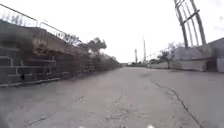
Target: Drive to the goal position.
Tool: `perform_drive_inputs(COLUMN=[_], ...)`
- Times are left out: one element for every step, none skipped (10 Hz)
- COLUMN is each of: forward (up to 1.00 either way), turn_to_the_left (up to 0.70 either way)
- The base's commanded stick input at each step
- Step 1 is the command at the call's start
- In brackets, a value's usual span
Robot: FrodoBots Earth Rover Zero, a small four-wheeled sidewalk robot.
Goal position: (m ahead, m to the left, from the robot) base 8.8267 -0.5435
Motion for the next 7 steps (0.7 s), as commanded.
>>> perform_drive_inputs(forward=[0.7, 0.7, 0.7, 0.7, 0.7, 0.0, 0.0], turn_to_the_left=[0.0, 0.0, 0.0, 0.0, 0.0, 0.0, -0.44])
